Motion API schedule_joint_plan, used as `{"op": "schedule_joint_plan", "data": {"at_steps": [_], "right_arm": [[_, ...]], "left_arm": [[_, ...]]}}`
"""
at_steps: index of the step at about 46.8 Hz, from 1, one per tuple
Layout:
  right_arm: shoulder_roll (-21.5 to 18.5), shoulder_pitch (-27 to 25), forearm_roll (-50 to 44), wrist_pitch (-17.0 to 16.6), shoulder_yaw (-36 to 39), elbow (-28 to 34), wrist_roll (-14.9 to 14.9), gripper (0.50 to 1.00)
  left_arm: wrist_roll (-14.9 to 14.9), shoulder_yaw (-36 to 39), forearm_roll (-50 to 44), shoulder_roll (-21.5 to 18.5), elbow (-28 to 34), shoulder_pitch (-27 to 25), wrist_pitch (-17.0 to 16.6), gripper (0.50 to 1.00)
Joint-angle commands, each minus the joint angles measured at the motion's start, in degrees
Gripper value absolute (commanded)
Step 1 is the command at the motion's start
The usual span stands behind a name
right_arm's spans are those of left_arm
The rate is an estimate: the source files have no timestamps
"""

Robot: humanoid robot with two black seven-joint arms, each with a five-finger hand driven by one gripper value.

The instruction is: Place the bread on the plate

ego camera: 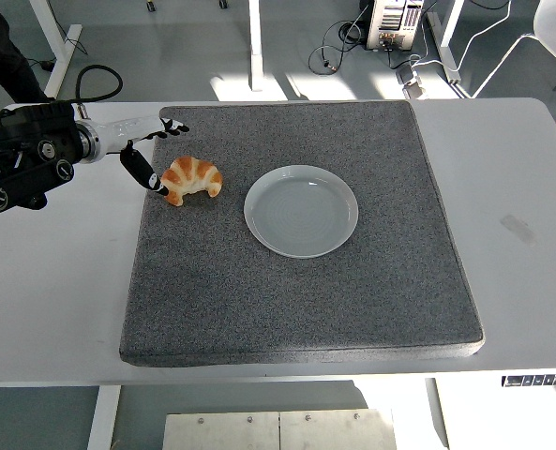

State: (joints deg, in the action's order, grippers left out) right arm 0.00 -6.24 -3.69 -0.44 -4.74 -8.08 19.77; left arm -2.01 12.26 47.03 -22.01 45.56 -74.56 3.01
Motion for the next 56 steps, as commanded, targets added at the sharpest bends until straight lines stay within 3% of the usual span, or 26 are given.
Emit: {"op": "schedule_joint_plan", "data": {"at_steps": [1,12,32,34,39,50,52,56], "right_arm": [[0.0,0.0,0.0,0.0,0.0,0.0,0.0,1.0],[0.0,0.0,0.0,0.0,0.0,0.1,0.0,1.0],[0.0,-0.1,0.0,0.0,0.0,0.2,0.0,1.0],[0.0,-0.1,0.0,0.0,0.0,0.1,0.0,1.0],[0.0,-0.1,0.0,0.0,0.0,0.1,0.0,1.0],[0.0,-0.1,0.0,0.0,0.0,0.2,0.0,1.0],[0.0,-0.1,0.0,0.0,0.0,0.1,0.0,1.0],[0.0,-0.1,0.0,0.0,0.0,0.1,0.0,1.0]], "left_arm": [[0.0,-1.0,-0.3,0.7,-0.4,0.6,0.0,0.978],[-0.1,-3.1,-0.6,1.2,-0.6,3.5,-2.0,0.978],[-2.5,-3.6,-0.7,6.7,-6.7,6.9,-3.8,0.965],[-2.6,-3.6,-0.7,6.7,-6.9,7.0,-4.2,0.937],[-3.4,-3.4,-0.5,6.7,-7.1,7.3,-4.7,0.771],[-3.8,-3.1,-0.4,7.2,-8.5,7.8,-6.7,0.725],[-3.7,-3.0,-0.4,7.7,-8.6,7.6,-7.0,0.693],[-3.6,-3.5,-0.5,7.7,-8.6,6.6,-7.6,0.583]]}}
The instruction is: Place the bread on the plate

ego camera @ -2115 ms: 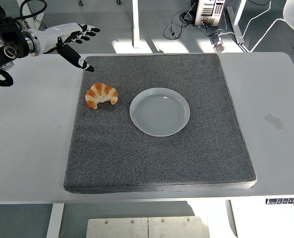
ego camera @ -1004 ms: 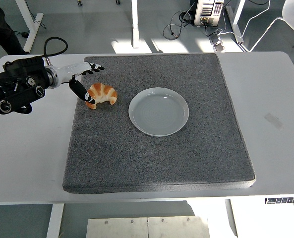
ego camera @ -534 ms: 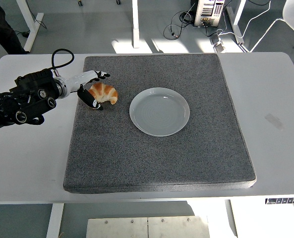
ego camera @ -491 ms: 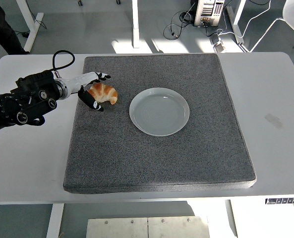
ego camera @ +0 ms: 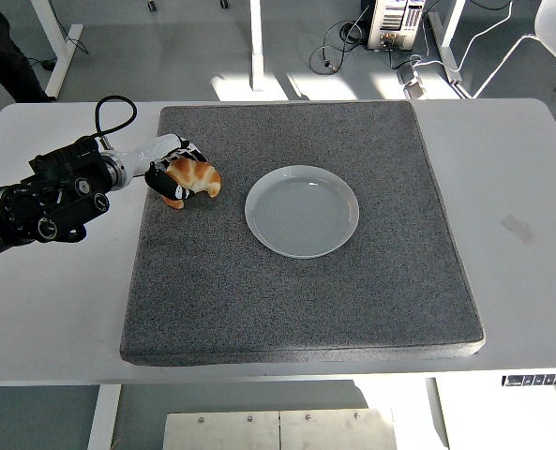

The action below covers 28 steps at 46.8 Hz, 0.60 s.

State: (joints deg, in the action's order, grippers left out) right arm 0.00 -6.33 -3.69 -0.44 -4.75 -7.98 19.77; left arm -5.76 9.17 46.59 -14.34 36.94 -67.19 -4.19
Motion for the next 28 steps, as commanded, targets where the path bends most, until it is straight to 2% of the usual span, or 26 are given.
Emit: {"op": "schedule_joint_plan", "data": {"at_steps": [1,2,7,18,23,28], "right_arm": [[0.0,0.0,0.0,0.0,0.0,0.0,0.0,1.0],[0.0,0.0,0.0,0.0,0.0,0.0,0.0,1.0],[0.0,0.0,0.0,0.0,0.0,0.0,0.0,1.0],[0.0,0.0,0.0,0.0,0.1,0.0,0.0,1.0],[0.0,0.0,0.0,0.0,0.1,0.0,0.0,1.0],[0.0,0.0,0.0,0.0,0.1,0.0,0.0,1.0]], "left_arm": [[0.1,-0.4,-0.2,0.0,0.0,-1.1,-0.5,0.557],[0.1,-0.5,-0.3,-0.1,0.0,-1.6,-0.5,0.534],[0.2,-0.6,-1.1,-0.2,0.3,-4.8,0.1,0.501],[0.6,0.2,-2.6,-3.4,3.5,-9.6,4.5,0.5],[0.7,0.2,-2.2,-3.4,3.5,-11.0,6.8,0.501],[0.7,0.2,-2.2,-3.1,3.8,-12.0,7.2,0.501]]}}
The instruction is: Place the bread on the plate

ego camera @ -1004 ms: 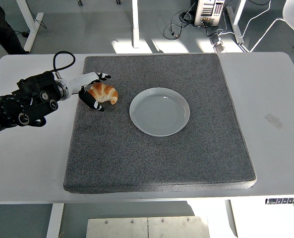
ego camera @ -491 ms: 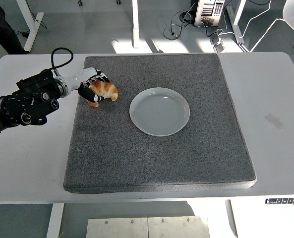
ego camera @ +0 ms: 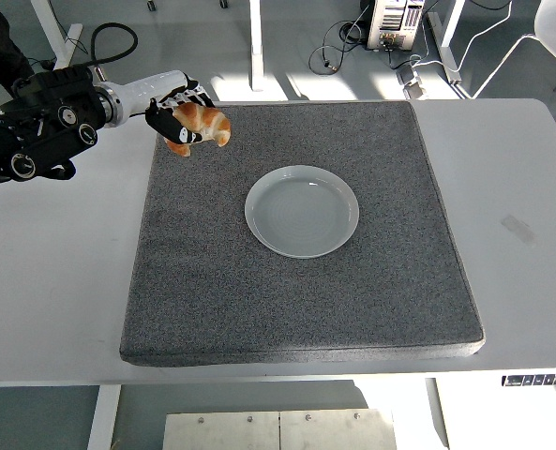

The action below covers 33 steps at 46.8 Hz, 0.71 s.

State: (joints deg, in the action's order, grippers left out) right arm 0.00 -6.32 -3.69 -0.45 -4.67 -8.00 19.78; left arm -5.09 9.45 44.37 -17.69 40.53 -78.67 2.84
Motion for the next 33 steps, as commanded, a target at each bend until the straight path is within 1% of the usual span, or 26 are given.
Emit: {"op": "schedule_joint_plan", "data": {"at_steps": [1,8,13,19,27,33], "right_arm": [[0.0,0.0,0.0,0.0,0.0,0.0,0.0,1.0],[0.0,0.1,0.0,0.0,0.0,0.0,0.0,1.0],[0.0,0.1,0.0,0.0,0.0,0.0,0.0,1.0],[0.0,0.1,0.0,0.0,0.0,0.0,0.0,1.0],[0.0,0.1,0.0,0.0,0.0,0.0,0.0,1.0],[0.0,0.1,0.0,0.0,0.0,0.0,0.0,1.0]], "left_arm": [[0.0,-0.1,0.0,0.6,0.4,-0.8,0.2,0.501],[0.0,-0.1,0.0,1.2,3.7,-1.2,0.1,0.5],[0.1,0.0,0.3,3.5,4.2,-1.3,0.1,0.501],[0.1,0.6,0.5,4.9,4.7,-2.2,0.7,0.501],[0.1,3.1,0.6,8.9,4.6,-2.7,0.8,0.5],[0.1,3.3,0.6,12.7,4.5,-2.7,0.8,0.501]]}}
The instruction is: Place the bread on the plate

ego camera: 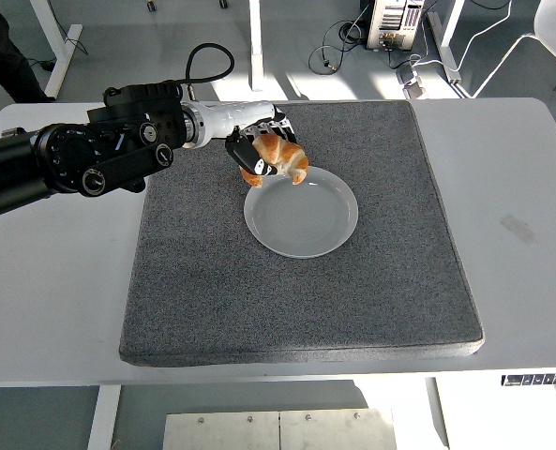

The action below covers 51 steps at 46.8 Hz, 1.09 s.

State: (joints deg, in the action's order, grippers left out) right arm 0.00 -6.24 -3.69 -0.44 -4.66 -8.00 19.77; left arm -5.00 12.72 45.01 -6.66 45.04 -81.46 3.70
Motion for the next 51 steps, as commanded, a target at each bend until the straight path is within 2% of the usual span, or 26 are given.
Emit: {"op": "schedule_joint_plan", "data": {"at_steps": [1,9,16,51], "right_arm": [[0.0,0.0,0.0,0.0,0.0,0.0,0.0,1.0],[0.0,0.0,0.0,0.0,0.0,0.0,0.0,1.0],[0.0,0.0,0.0,-0.1,0.0,-0.4,0.0,1.0],[0.0,0.0,0.0,0.0,-0.1,0.1,0.0,1.0]], "left_arm": [[0.0,0.1,0.1,2.1,-0.1,0.2,-0.1,0.501],[0.0,2.0,0.1,5.0,-1.3,0.7,-0.2,0.501],[0.0,4.4,0.1,6.0,-2.7,1.6,-0.4,0.501],[-0.7,4.5,0.1,6.7,-8.1,4.6,-0.5,0.502]]}}
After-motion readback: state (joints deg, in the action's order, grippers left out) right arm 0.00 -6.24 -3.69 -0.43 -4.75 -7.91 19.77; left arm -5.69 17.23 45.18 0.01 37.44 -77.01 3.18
